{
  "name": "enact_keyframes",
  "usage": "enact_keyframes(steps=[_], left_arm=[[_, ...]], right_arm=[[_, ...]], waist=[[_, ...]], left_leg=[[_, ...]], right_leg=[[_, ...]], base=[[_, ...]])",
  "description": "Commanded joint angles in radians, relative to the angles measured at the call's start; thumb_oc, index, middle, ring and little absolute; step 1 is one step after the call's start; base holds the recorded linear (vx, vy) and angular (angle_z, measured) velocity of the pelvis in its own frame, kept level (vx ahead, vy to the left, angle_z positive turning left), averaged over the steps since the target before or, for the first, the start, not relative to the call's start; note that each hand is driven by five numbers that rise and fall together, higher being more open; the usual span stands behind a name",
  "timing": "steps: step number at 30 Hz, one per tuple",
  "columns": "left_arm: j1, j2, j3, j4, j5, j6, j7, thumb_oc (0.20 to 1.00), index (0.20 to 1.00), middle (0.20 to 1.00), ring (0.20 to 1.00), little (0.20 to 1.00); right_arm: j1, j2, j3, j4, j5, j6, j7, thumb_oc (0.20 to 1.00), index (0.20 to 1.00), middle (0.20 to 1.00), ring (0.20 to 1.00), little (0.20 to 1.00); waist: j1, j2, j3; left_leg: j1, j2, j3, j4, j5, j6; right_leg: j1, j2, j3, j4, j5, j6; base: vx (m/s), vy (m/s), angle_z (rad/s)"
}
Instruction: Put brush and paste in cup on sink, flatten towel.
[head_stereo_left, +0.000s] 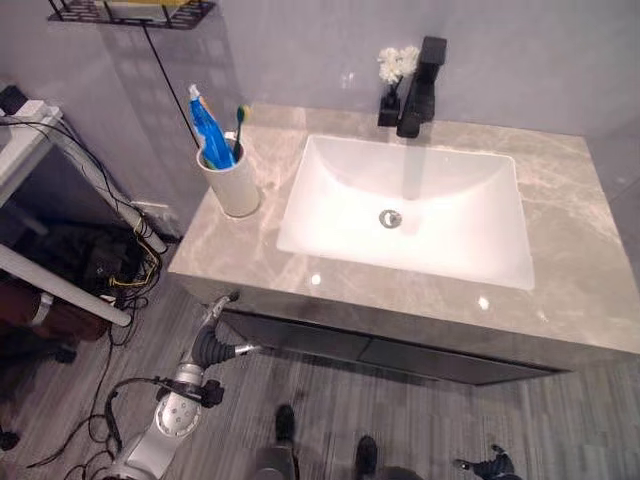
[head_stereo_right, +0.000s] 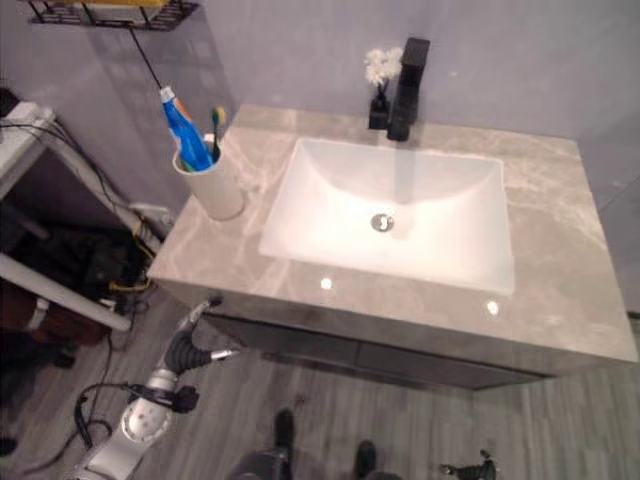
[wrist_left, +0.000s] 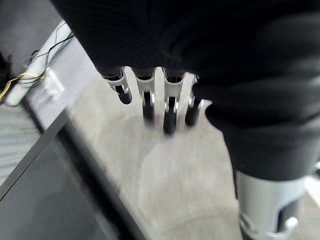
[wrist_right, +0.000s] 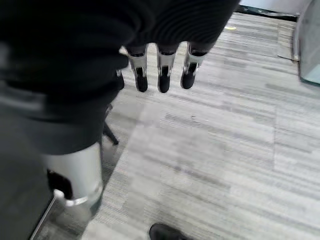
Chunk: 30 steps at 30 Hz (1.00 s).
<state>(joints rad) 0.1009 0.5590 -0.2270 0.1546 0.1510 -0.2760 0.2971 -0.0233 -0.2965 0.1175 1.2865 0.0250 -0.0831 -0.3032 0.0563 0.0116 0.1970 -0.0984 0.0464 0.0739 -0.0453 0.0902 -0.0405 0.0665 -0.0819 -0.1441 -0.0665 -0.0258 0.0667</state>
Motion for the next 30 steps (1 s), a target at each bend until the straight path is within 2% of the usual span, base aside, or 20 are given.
enact_keyframes(steps=[1, 4, 5, 8, 10, 12, 13, 15, 16, 17, 18, 19, 20, 23, 26, 27, 28, 30], left_arm=[[0.030, 0.041, 0.047, -0.087, -0.032, -0.037, 0.003, 1.000, 1.000, 1.000, 1.000, 1.000], [0.043, 0.084, 0.072, -0.128, -0.037, -0.043, -0.002, 1.000, 1.000, 1.000, 1.000, 1.000], [0.044, 0.085, 0.073, -0.129, -0.038, -0.043, -0.002, 1.000, 1.000, 1.000, 1.000, 1.000], [0.065, 0.113, 0.105, -0.178, -0.070, -0.055, -0.023, 1.000, 1.000, 1.000, 1.000, 1.000], [0.080, 0.133, 0.126, -0.214, -0.106, -0.064, -0.041, 1.000, 1.000, 1.000, 1.000, 1.000], [0.112, 0.152, 0.159, -0.247, -0.135, -0.069, -0.062, 1.000, 1.000, 1.000, 1.000, 1.000], [0.105, 0.184, 0.173, -0.287, -0.112, -0.084, -0.055, 1.000, 1.000, 1.000, 1.000, 1.000], [0.123, 0.211, 0.186, -0.336, -0.102, -0.094, -0.069, 1.000, 1.000, 1.000, 1.000, 1.000], [0.154, 0.201, 0.198, -0.330, -0.145, -0.089, -0.084, 1.000, 1.000, 1.000, 1.000, 1.000], [0.154, 0.200, 0.200, -0.331, -0.147, -0.088, -0.086, 1.000, 1.000, 1.000, 1.000, 1.000], [0.144, 0.210, 0.210, -0.326, -0.158, -0.092, -0.083, 1.000, 1.000, 1.000, 1.000, 1.000], [0.133, 0.222, 0.210, -0.335, -0.174, -0.091, -0.095, 1.000, 1.000, 1.000, 1.000, 1.000], [0.140, 0.201, 0.210, -0.334, -0.186, -0.094, -0.108, 1.000, 1.000, 1.000, 1.000, 1.000], [0.153, 0.159, 0.210, -0.334, -0.245, -0.090, -0.153, 1.000, 1.000, 1.000, 1.000, 1.000], [0.172, 0.124, 0.278, -0.374, -0.332, -0.093, -0.166, 1.000, 1.000, 1.000, 1.000, 1.000], [0.169, 0.111, 0.296, -0.382, -0.359, -0.091, -0.167, 0.467, 0.467, 0.467, 0.467, 0.467], [0.158, 0.099, 0.312, -0.393, -0.377, -0.089, -0.169, 0.200, 0.200, 0.200, 0.200, 0.200], [0.138, 0.087, 0.328, -0.417, -0.436, -0.095, -0.195, 0.200, 0.200, 0.200, 0.200, 0.200]], right_arm=[[-0.001, 0.008, 0.035, -0.009, 0.003, -0.006, -0.002, 1.000, 1.000, 1.000, 1.000, 1.000], [-0.045, 0.027, 0.060, -0.046, -0.005, -0.010, 0.005, 1.000, 1.000, 1.000, 1.000, 1.000], [-0.045, 0.028, 0.060, -0.046, -0.006, -0.010, 0.005, 1.000, 1.000, 1.000, 1.000, 1.000], [-0.054, 0.031, 0.058, -0.056, 0.004, -0.012, 0.016, 1.000, 1.000, 1.000, 1.000, 1.000], [-0.054, 0.036, 0.052, -0.068, 0.028, -0.018, 0.026, 1.000, 1.000, 1.000, 1.000, 1.000], [-0.053, 0.041, 0.044, -0.072, 0.048, -0.021, 0.034, 1.000, 1.000, 1.000, 1.000, 1.000], [-0.062, 0.047, 0.045, -0.061, 0.059, -0.025, 0.036, 1.000, 1.000, 1.000, 1.000, 1.000], [-0.064, 0.043, 0.052, -0.060, 0.056, -0.024, 0.033, 1.000, 1.000, 1.000, 1.000, 1.000], [-0.085, 0.039, 0.093, -0.040, -0.017, -0.001, 0.034, 1.000, 1.000, 1.000, 1.000, 1.000], [-0.086, 0.039, 0.093, -0.040, -0.018, -0.001, 0.034, 1.000, 1.000, 1.000, 1.000, 1.000], [-0.088, 0.033, 0.095, -0.039, -0.035, 0.006, 0.037, 1.000, 1.000, 1.000, 1.000, 1.000], [-0.079, 0.027, 0.089, -0.044, -0.033, 0.003, 0.034, 1.000, 1.000, 1.000, 1.000, 1.000], [-0.075, 0.027, 0.084, -0.042, -0.035, 0.009, 0.037, 1.000, 1.000, 1.000, 1.000, 1.000], [-0.067, 0.021, 0.075, -0.030, -0.035, 0.015, 0.049, 1.000, 1.000, 1.000, 1.000, 1.000], [-0.049, 0.015, 0.064, -0.019, -0.033, 0.021, 0.066, 1.000, 1.000, 1.000, 1.000, 1.000], [-0.044, 0.015, 0.064, -0.019, -0.030, 0.021, 0.067, 1.000, 1.000, 1.000, 1.000, 1.000], [-0.040, 0.018, 0.063, -0.017, -0.027, 0.024, 0.072, 1.000, 1.000, 1.000, 1.000, 1.000], [-0.037, 0.019, 0.068, -0.017, -0.029, 0.028, 0.082, 1.000, 1.000, 1.000, 1.000, 1.000]], waist=[[0.035, -0.041, -0.074], [0.047, -0.055, -0.077], [0.048, -0.057, -0.077], [0.055, -0.060, -0.068], [0.054, -0.052, -0.051], [0.060, -0.045, -0.037], [0.057, -0.037, -0.029], [0.062, -0.036, -0.026], [0.076, -0.035, -0.015], [0.075, -0.034, -0.015], [0.075, -0.034, -0.007], [0.078, -0.040, -0.007], [0.079, -0.052, -0.011], [0.088, -0.054, -0.032], [0.095, -0.052, -0.069], [0.095, -0.051, -0.072], [0.095, -0.049, -0.074], [0.091, -0.044, -0.078]], left_leg=[[-0.078, -0.019, 0.006, 0.103, -0.048, 0.011], [-0.071, -0.060, 0.022, 0.114, -0.091, 0.048], [-0.071, -0.060, 0.024, 0.115, -0.091, 0.048], [-0.054, -0.081, 0.028, 0.111, -0.104, 0.069], [-0.037, -0.079, 0.019, 0.094, -0.099, 0.079], [-0.024, -0.079, 0.014, 0.080, -0.098, 0.085], [0.000, -0.083, -0.014, 0.055, -0.093, 0.082], [0.012, -0.081, -0.015, 0.043, -0.092, 0.078], [0.034, -0.074, -0.016, 0.033, -0.095, 0.063], [0.034, -0.073, -0.018, 0.032, -0.095, 0.062], [0.039, -0.071, -0.030, 0.034, -0.099, 0.056], [0.040, -0.076, -0.043, 0.054, -0.112, 0.048], [0.042, -0.083, -0.041, 0.054, -0.113, 0.049], [0.051, -0.084, -0.045, 0.042, -0.115, 0.042], [0.060, -0.064, -0.053, 0.029, -0.110, 0.019], [0.064, -0.057, -0.060, 0.024, -0.108, 0.013], [0.064, -0.052, -0.064, 0.022, -0.106, 0.008], [0.062, -0.044, -0.066, 0.023, -0.103, 0.000]], right_leg=[[-0.040, -0.087, 0.018, 0.088, 0.061, 0.069], [-0.073, -0.134, 0.040, 0.148, 0.128, 0.095], [-0.075, -0.135, 0.042, 0.150, 0.128, 0.096], [-0.110, -0.154, 0.045, 0.228, 0.188, 0.104], [-0.151, -0.144, 0.040, 0.307, 0.211, 0.095], [-0.187, -0.125, 0.015, 0.367, 0.196, 0.091], [-0.233, -0.049, 0.038, 0.346, 0.129, 0.069], [-0.234, -0.047, 0.021, 0.307, 0.117, 0.065], [-0.247, -0.098, -0.034, 0.148, 0.161, 0.082], [-0.244, -0.097, -0.036, 0.143, 0.164, 0.082], [-0.264, -0.115, -0.013, 0.119, 0.200, 0.094], [-0.239, -0.117, 0.007, 0.113, 0.190, 0.098], [-0.231, -0.126, -0.004, 0.100, 0.207, 0.101], [-0.198, -0.117, -0.030, 0.060, 0.216, 0.101], [-0.148, -0.092, -0.042, 0.004, 0.205, 0.093], [-0.138, -0.087, -0.049, -0.005, 0.201, 0.090], [-0.132, -0.083, -0.055, -0.009, 0.195, 0.086], [-0.129, -0.077, -0.055, -0.011, 0.187, 0.081]], base=[[0.10, 0.193, -0.12], [0.09, 0.234, -0.09], [0.06, 0.175, -0.07], [0.05, 0.161, -0.16], [0.03, 0.178, 0.03], [0.05, 0.128, 0.04], [0.12, 0.061, 0.05], [0.11, -0.053, 0.25], [0.07, -0.124, 0.35], [0.09, -0.182, 0.22], [0.07, -0.099, 0.24], [0.08, -0.100, 0.39], [0.10, -0.091, 0.60], [0.11, -0.118, 0.61], [0.13, -0.162, 0.08], [0.08, -0.154, 0.06], [0.06, -0.144, 0.07], [0.05, -0.117, 0.07]])
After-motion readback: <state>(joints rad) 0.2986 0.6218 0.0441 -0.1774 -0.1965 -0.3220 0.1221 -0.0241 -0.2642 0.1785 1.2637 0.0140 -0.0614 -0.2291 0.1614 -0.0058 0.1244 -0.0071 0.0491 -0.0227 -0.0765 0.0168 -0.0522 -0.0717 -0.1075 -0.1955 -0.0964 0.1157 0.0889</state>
